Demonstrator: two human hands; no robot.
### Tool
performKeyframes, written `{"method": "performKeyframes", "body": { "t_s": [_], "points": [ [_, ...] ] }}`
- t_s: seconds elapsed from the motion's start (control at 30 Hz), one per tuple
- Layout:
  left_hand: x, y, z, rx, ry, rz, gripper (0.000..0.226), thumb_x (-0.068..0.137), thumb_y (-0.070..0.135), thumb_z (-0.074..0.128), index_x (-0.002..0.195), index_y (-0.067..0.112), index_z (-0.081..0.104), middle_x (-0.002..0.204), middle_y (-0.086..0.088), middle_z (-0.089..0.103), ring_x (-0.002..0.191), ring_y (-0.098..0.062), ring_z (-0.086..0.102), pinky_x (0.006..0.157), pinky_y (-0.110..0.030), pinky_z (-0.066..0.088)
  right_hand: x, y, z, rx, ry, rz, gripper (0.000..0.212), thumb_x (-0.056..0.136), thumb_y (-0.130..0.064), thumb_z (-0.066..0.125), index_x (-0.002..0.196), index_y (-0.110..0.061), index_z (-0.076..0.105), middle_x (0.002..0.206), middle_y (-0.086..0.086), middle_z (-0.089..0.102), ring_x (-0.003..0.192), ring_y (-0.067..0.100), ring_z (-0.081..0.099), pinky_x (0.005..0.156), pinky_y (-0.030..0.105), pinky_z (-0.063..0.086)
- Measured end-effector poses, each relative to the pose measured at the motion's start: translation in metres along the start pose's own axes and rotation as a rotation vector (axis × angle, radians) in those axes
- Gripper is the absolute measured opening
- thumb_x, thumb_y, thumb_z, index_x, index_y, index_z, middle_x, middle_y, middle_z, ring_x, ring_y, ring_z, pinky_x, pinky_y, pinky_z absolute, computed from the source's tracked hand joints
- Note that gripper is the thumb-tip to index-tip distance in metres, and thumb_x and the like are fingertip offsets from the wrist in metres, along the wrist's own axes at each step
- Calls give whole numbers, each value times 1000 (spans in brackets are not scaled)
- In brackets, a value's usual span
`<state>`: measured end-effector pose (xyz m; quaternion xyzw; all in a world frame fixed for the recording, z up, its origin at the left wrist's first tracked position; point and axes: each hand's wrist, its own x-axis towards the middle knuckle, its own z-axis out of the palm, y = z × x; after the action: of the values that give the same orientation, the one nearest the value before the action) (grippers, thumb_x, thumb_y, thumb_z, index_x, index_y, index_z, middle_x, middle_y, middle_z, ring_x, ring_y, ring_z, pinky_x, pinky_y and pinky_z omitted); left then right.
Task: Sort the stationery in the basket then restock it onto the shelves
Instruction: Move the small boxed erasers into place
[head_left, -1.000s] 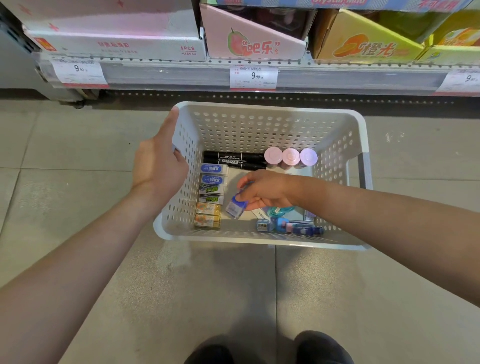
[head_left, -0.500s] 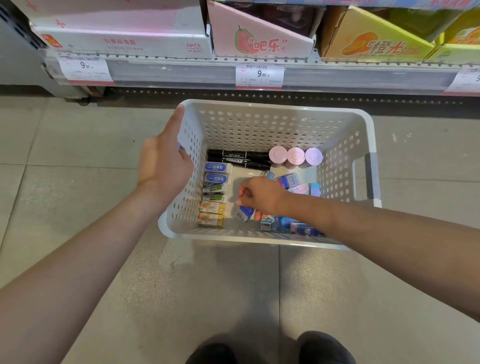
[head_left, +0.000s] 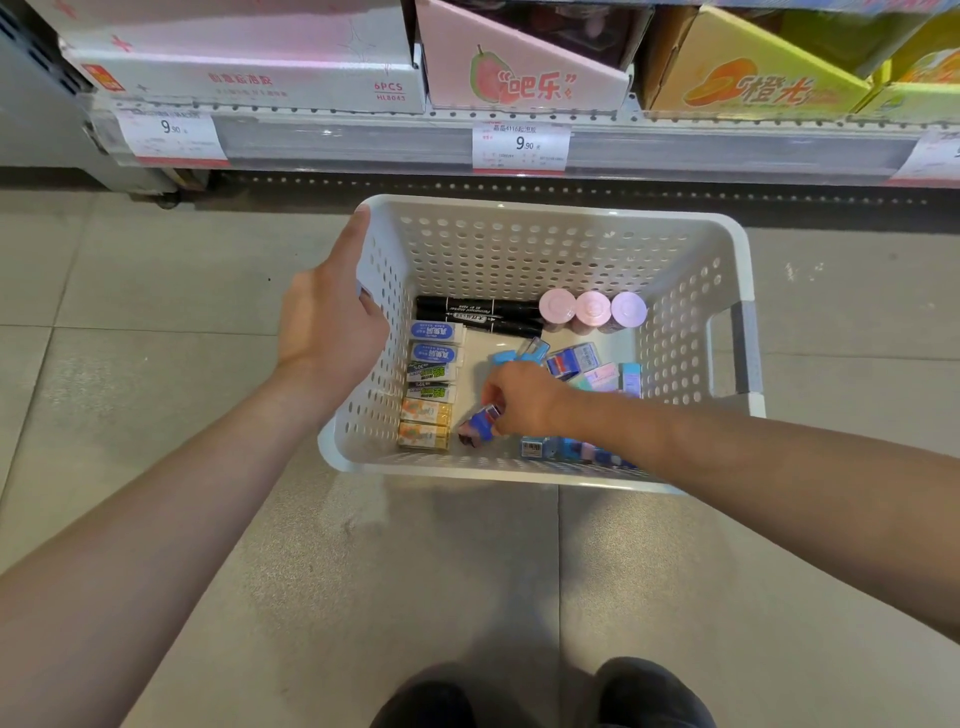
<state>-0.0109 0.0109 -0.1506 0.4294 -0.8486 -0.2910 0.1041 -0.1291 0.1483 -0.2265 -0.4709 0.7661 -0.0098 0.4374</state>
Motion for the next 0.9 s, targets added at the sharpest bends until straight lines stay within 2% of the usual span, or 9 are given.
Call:
{"method": "performKeyframes", "body": {
  "t_s": [0.13, 0.33, 0.5, 0.57, 0.63, 0.73, 0.8, 0.9],
  "points": [
    [0, 0, 0, 9, 6, -7, 72, 88, -4, 41, 151, 28, 24, 56, -2, 37, 47, -14, 35, 47, -31, 41, -5, -2, 10, -154, 53, -25, 28, 85, -17, 63, 112, -9, 59, 113, 12, 63, 105, 27, 60, 83, 32, 50],
    [1, -1, 1, -5, 2, -16, 72, 89, -3, 41, 150, 30, 24, 58, -2, 38, 49, -15, 37, 51, -38, 49, -3, -3, 13, -173, 28, -63, 28, 86, -14, 63, 113, -6, 58, 115, 13, 61, 107, 26, 58, 84, 29, 48],
    [2, -4, 3, -2, 4, -10, 71, 91, -1, 41, 150, 32, 22, 62, -3, 42, 52, -16, 39, 53, -31, 38, -9, 1, 1, -177, -11, -111, 25, 89, -9, 56, 114, -7, 58, 112, 12, 62, 105, 26, 58, 83, 32, 48],
    [1, -4, 3, -1, 2, -12, 71, 91, -1, 41, 150, 32, 22, 62, -3, 42, 52, -16, 40, 51, -31, 40, -14, 3, -12, -375, 115, -110, 28, 88, -3, 52, 115, -6, 56, 109, 11, 63, 99, 29, 62, 73, 33, 51],
    [2, -4, 3, 5, 5, -10, 71, 90, -1, 41, 150, 32, 23, 61, -3, 41, 51, -17, 39, 50, -34, 44, -19, 7, -26, -655, 196, -79, 29, 85, 4, 51, 111, -5, 57, 106, 10, 63, 94, 29, 64, 57, 29, 44],
    [2, -2, 2, 17, 10, -8, 71, 90, -2, 41, 150, 32, 23, 61, -3, 40, 51, -18, 39, 52, -40, 49, -23, 15, -38, -830, 139, -31, 27, 86, 2, 51, 110, -8, 59, 107, 7, 62, 97, 24, 63, 44, 24, 27],
    [2, -2, 2, 26, 9, -7, 71, 90, -2, 41, 150, 32, 23, 61, -2, 40, 51, -17, 39, 53, -40, 49, -21, 18, -36, -852, 119, -12, 27, 88, -1, 50, 113, -10, 58, 108, 6, 63, 97, 22, 62, 44, 23, 26],
    [1, -2, 2, 24, 8, -13, 72, 90, -2, 40, 150, 33, 23, 61, -2, 40, 52, -17, 40, 55, -44, 53, -17, 20, -28, -851, 118, 32, 27, 89, 0, 51, 113, -9, 58, 111, 7, 63, 100, 23, 61, 60, 26, 38]
  ]
}}
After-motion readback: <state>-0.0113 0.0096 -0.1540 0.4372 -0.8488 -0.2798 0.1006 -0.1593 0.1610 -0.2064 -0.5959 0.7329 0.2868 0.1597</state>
